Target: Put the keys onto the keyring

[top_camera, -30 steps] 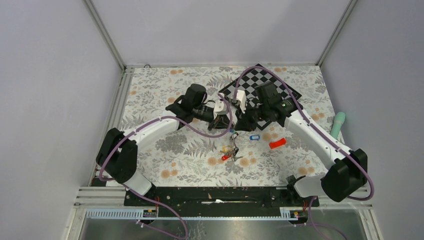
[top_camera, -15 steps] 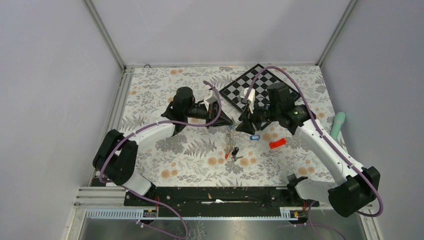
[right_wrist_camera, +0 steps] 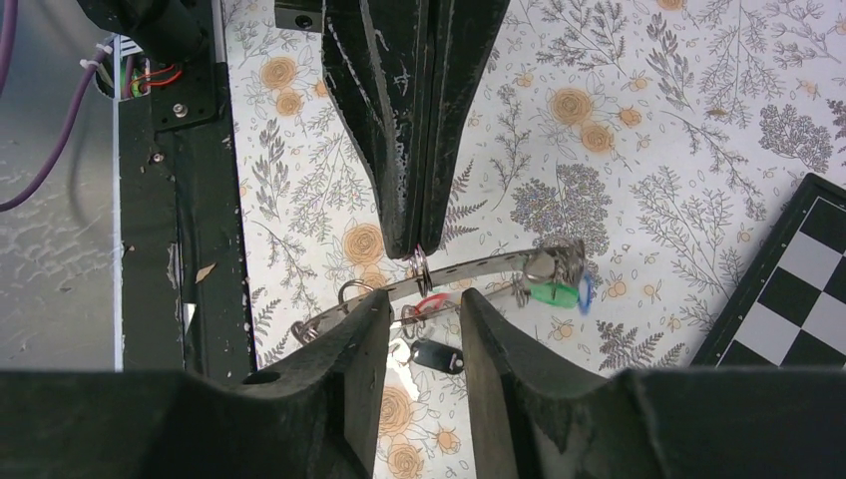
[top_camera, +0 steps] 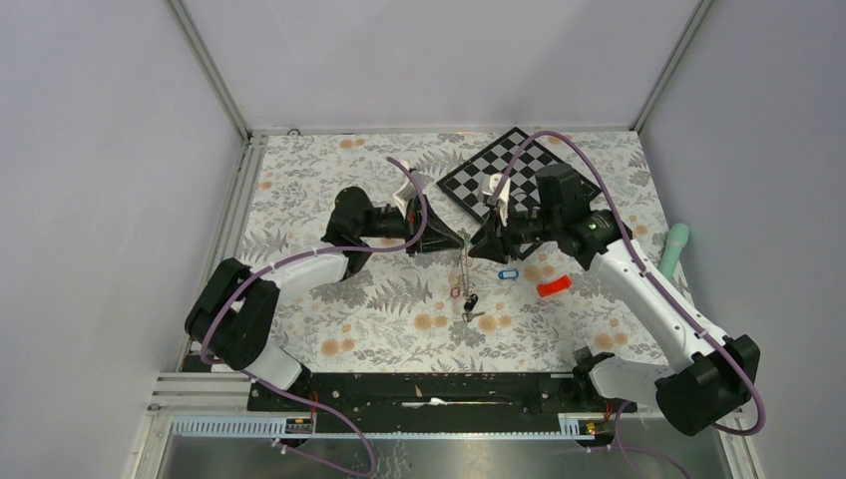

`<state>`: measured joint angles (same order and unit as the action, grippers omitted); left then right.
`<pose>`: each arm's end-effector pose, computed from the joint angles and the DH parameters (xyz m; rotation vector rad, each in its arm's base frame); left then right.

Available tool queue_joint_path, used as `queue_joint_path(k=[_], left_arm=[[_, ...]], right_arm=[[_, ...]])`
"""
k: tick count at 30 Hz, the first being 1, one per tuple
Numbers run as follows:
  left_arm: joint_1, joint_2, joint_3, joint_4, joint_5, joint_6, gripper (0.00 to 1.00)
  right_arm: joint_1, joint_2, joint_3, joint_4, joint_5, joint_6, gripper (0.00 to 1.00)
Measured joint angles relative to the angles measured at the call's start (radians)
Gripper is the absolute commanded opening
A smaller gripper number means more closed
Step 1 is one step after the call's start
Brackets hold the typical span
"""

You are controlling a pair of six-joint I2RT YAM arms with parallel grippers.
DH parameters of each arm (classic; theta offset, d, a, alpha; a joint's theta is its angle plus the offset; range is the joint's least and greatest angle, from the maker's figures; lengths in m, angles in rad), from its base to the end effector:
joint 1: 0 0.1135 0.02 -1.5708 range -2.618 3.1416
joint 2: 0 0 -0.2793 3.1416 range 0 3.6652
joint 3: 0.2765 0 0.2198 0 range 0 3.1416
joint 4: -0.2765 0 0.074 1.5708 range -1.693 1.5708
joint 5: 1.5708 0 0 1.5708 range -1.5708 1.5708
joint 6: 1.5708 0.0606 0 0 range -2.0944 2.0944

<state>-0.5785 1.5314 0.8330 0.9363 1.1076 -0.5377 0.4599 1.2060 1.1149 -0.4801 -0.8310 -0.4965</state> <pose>0.2280 -0.2137 0.3264 1.0752 1.3116 -1.5971 0.1889 0.1435 0.3528 -1.3414 1.5462 0.8579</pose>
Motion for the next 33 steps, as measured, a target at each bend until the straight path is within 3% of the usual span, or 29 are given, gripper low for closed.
queue_joint_path(k=[9,16,20,26,33], left_arm=[[-0.001,0.000,-0.020,0.031,0.000,-0.021,0.00],[-0.002,0.000,-0.022,0.040,-0.001,-0.024,0.00],[-0.002,0.002,-0.024,0.045,0.000,-0.023,0.01],[-0.002,0.001,-0.011,-0.052,0.002,0.092,0.40],[-0.003,0.001,0.174,-0.578,-0.025,0.557,0.60]], right_arm=[[0.000,-0.001,0.000,0.022,-0.003,0.021,0.30],[0.000,0.005,-0.004,0.039,-0.034,0.047,0.02],[-0.002,0.005,-0.007,0.041,-0.044,0.047,0.00],[-0.002,0.005,-0.007,0.004,0.002,0.002,0.00],[0.013,0.007,0.023,-0.098,0.143,-0.056,0.00]])
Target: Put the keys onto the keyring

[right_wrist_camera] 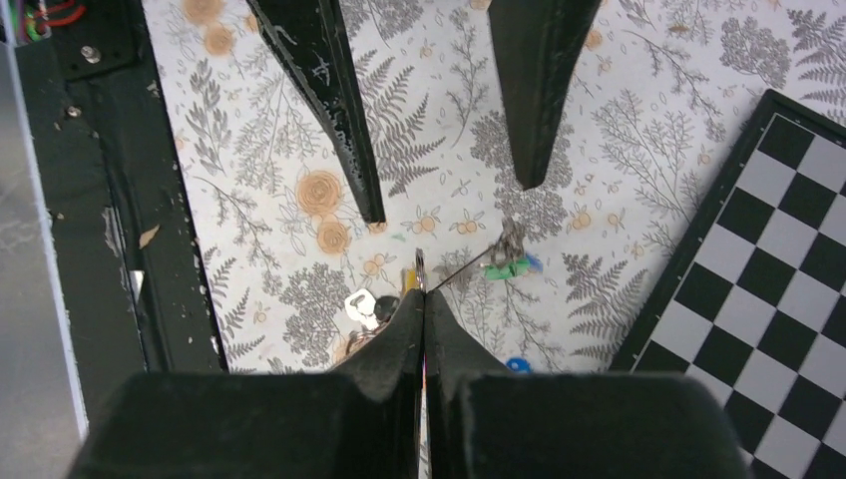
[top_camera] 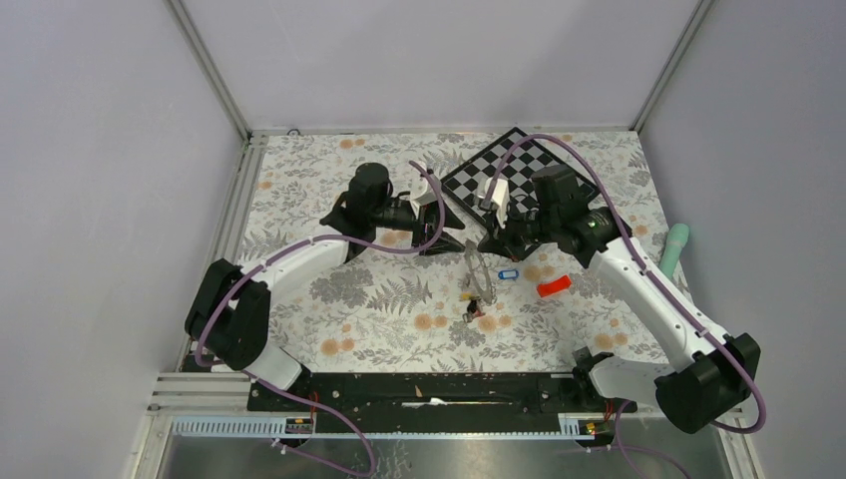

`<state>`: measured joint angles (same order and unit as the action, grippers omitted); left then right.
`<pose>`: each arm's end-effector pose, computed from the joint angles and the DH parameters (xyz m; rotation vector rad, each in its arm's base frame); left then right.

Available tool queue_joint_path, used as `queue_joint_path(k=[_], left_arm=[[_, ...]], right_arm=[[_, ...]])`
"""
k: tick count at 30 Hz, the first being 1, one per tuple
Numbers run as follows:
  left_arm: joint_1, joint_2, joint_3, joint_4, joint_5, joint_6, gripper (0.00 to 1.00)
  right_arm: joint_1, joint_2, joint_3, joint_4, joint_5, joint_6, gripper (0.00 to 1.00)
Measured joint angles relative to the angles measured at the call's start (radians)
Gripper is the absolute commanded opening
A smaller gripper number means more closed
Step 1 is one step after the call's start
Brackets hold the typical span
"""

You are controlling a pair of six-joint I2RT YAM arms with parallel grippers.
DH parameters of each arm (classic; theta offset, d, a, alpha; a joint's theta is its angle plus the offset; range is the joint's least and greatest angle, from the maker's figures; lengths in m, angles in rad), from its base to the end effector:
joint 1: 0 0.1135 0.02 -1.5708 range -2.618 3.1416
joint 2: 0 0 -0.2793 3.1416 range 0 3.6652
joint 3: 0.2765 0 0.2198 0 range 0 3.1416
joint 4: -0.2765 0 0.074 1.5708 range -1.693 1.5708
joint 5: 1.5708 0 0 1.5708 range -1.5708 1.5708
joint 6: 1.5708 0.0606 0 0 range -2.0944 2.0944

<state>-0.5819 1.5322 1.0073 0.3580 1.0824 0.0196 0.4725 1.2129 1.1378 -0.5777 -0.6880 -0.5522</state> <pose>0.2407 -0.2224 0.3215 1.2808 1.3182 -1.3306 0.1904 0.1405 0.3457 -1.3580 1.6535 0.7127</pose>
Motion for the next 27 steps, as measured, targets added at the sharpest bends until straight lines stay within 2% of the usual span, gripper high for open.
queue_joint_path(k=[3,6,10,18,27], left_arm=[[0.000,0.000,0.043,-0.136,-0.014,0.149,0.59],[-0.008,0.000,0.064,-0.245,-0.029,0.258,0.53],[-0.033,0.003,0.075,-0.301,-0.037,0.330,0.48],[-0.071,0.032,0.075,-0.290,-0.040,0.344,0.45],[-0.071,0.040,0.075,-0.209,-0.069,0.288,0.41]], right_arm=[[0.025,0.007,0.031,-0.039,0.061,-0.012,0.00],[0.041,0.022,0.060,-0.068,0.107,-0.018,0.00],[0.047,0.043,0.087,-0.093,0.156,-0.019,0.00],[0.050,0.062,0.092,-0.106,0.175,-0.018,0.00],[0.050,0.063,0.092,-0.111,0.170,-0.014,0.00]])
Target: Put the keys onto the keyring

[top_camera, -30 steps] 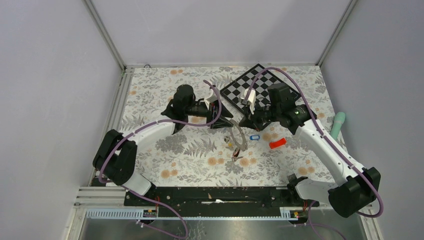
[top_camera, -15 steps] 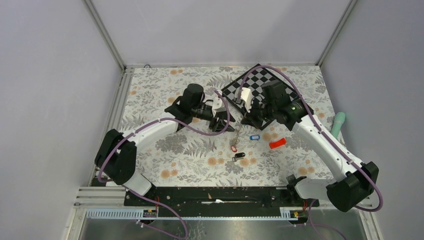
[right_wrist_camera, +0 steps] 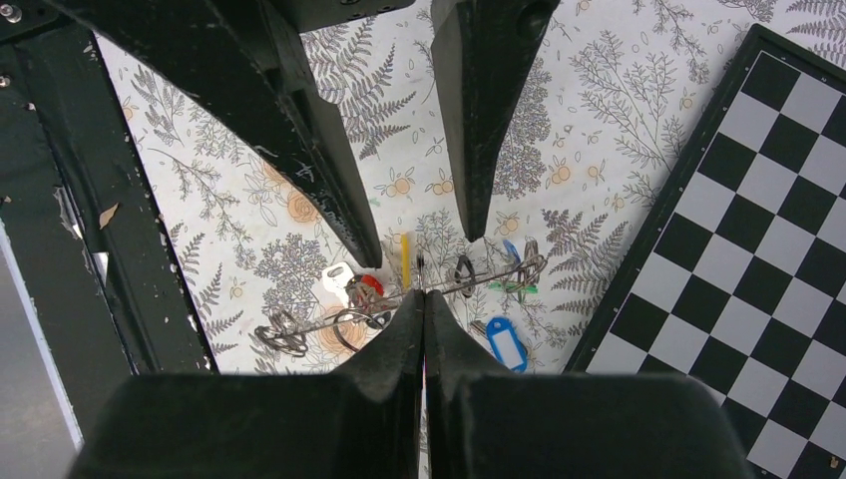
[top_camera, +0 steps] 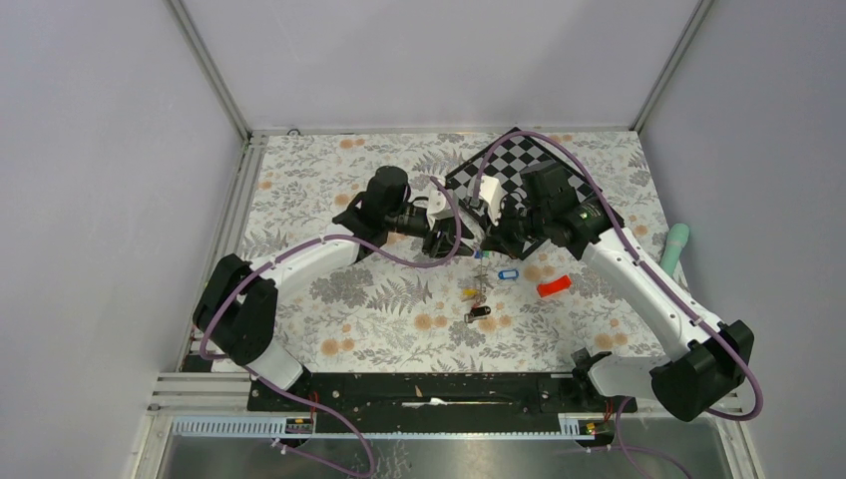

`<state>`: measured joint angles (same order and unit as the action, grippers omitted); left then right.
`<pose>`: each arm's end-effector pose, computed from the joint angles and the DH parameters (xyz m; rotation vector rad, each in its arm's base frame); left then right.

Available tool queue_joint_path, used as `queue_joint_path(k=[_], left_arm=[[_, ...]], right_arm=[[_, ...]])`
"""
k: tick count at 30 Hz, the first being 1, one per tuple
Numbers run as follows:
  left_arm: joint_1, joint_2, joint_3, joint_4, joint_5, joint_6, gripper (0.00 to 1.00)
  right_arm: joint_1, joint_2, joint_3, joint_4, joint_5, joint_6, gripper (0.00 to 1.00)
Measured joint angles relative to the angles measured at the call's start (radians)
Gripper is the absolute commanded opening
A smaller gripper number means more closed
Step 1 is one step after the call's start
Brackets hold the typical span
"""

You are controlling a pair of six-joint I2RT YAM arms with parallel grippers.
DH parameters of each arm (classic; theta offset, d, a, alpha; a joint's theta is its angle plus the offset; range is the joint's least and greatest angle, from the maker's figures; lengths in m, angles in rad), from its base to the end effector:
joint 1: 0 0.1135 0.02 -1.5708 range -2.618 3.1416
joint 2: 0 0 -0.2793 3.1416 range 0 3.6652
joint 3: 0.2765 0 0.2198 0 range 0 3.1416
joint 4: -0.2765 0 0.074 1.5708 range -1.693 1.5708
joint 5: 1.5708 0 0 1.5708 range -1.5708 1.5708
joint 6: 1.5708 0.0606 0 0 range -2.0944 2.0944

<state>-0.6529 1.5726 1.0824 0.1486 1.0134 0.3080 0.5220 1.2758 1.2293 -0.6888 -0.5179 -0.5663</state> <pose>0.2350 -0.2445 0.3107 1.4438 1.2586 -1.1912 0.1989 0.1490 0.3459 -1.3837 1.7785 0.5707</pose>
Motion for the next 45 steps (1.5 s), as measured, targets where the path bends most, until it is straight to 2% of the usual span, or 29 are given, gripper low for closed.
queue_joint_path(k=[14,20,25,27,30,32,35,41,45], left_arm=[[-0.014,0.007,0.000,0.073,0.013,-0.055,0.22],[-0.019,0.021,0.000,0.072,0.027,-0.067,0.00],[-0.019,0.027,0.000,0.070,0.030,-0.070,0.00],[-0.019,0.029,0.000,0.064,0.030,-0.070,0.00],[-0.014,0.029,-0.005,0.081,0.037,-0.100,0.00],[-0.005,0.028,-0.032,0.153,0.053,-0.166,0.00],[0.020,0.028,-0.113,0.336,0.075,-0.335,0.00],[0.042,0.031,-0.232,0.750,0.084,-0.693,0.00],[0.040,0.033,-0.264,0.979,0.075,-0.855,0.00]], right_arm=[[0.000,0.000,-0.002,0.000,-0.007,0.011,0.00],[0.000,0.000,-0.006,0.000,-0.006,0.013,0.00],[0.000,-0.002,-0.018,0.005,-0.007,0.014,0.00],[0.000,-0.003,-0.024,0.008,-0.006,0.014,0.08],[0.001,-0.014,-0.032,0.018,-0.005,0.025,0.26],[-0.003,-0.029,-0.034,0.026,-0.005,0.035,0.33],[-0.020,-0.064,-0.034,0.043,-0.023,0.050,0.36],[-0.067,-0.118,-0.034,0.074,-0.101,0.069,0.37],[-0.078,-0.126,-0.045,0.082,-0.173,0.067,0.36]])
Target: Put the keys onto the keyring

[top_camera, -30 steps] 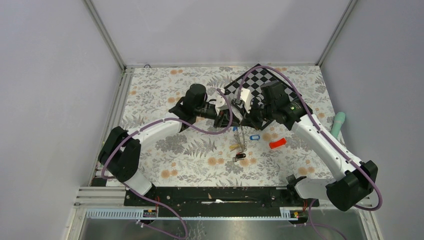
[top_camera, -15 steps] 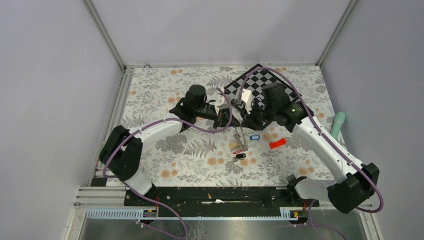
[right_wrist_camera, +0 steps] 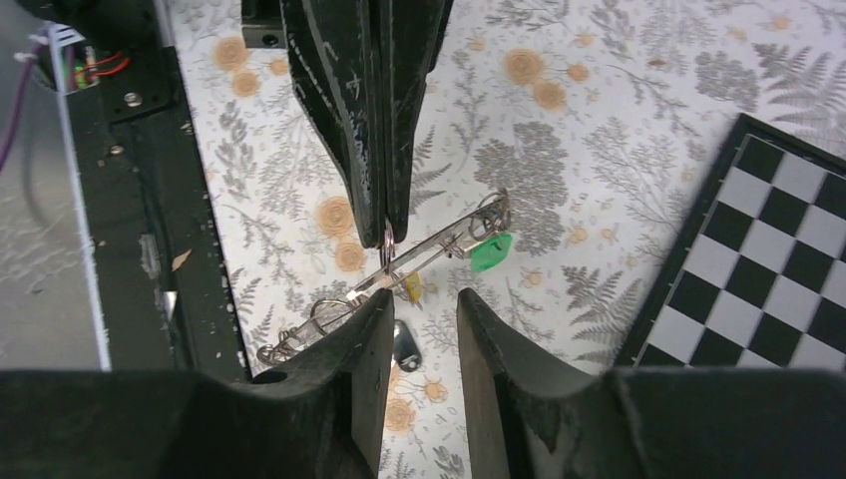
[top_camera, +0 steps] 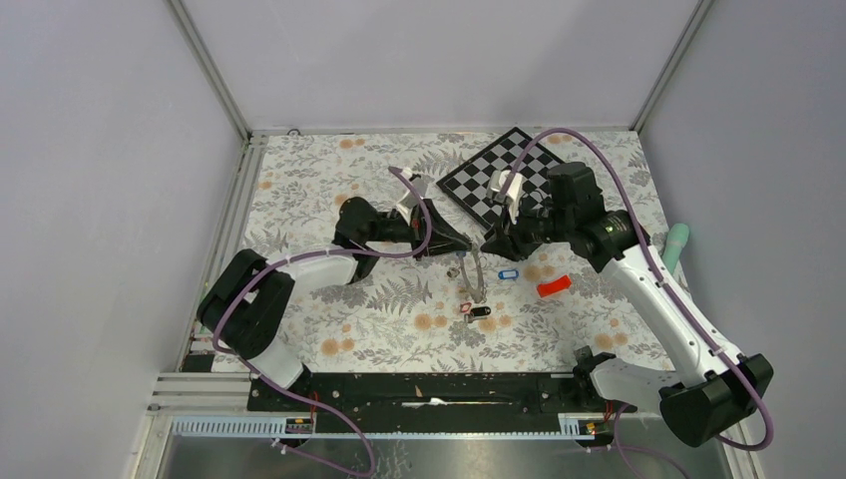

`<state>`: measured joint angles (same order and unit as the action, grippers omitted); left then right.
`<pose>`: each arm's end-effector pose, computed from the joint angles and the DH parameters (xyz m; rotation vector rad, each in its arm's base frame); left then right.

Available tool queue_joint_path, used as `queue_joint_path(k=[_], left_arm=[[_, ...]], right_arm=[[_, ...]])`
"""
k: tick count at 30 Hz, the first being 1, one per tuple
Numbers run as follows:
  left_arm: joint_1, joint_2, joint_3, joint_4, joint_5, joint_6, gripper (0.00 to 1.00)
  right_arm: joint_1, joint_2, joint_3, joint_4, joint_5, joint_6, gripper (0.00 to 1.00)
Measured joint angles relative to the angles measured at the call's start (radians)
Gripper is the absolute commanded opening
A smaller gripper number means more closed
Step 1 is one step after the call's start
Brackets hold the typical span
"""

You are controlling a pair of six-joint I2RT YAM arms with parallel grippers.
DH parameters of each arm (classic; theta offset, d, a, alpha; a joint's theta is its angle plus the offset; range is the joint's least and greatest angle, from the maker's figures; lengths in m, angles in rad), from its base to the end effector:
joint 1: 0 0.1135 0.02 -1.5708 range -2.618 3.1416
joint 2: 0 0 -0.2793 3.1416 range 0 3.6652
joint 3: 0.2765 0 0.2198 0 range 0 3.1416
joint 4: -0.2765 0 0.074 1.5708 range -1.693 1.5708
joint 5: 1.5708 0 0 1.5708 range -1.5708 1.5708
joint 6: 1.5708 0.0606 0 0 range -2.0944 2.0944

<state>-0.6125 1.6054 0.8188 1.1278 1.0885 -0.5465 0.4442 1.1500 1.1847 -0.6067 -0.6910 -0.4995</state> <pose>0.2291 -0.2266 0.3195 1.0998 1.2005 -1.5847 0.1790 0.1280 0.3704 -1.2805 1.6305 0.7013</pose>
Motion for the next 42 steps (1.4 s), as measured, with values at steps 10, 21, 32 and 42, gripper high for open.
queue_joint_path(k=[10,21,32,42], left_arm=[[-0.019,0.003,-0.044,0.172,-0.022,-0.130,0.00],[-0.024,0.029,-0.044,0.184,-0.042,-0.144,0.00],[-0.025,0.029,-0.052,0.184,-0.042,-0.143,0.00],[-0.027,0.014,-0.032,-0.014,-0.027,0.037,0.33]], right_arm=[[-0.003,0.000,-0.019,-0.003,-0.144,-0.030,0.35],[-0.006,0.003,-0.028,0.008,-0.185,-0.030,0.18],[-0.011,0.009,-0.058,0.051,-0.178,-0.019,0.00],[0.003,0.014,-0.056,-0.014,-0.090,-0.085,0.00]])
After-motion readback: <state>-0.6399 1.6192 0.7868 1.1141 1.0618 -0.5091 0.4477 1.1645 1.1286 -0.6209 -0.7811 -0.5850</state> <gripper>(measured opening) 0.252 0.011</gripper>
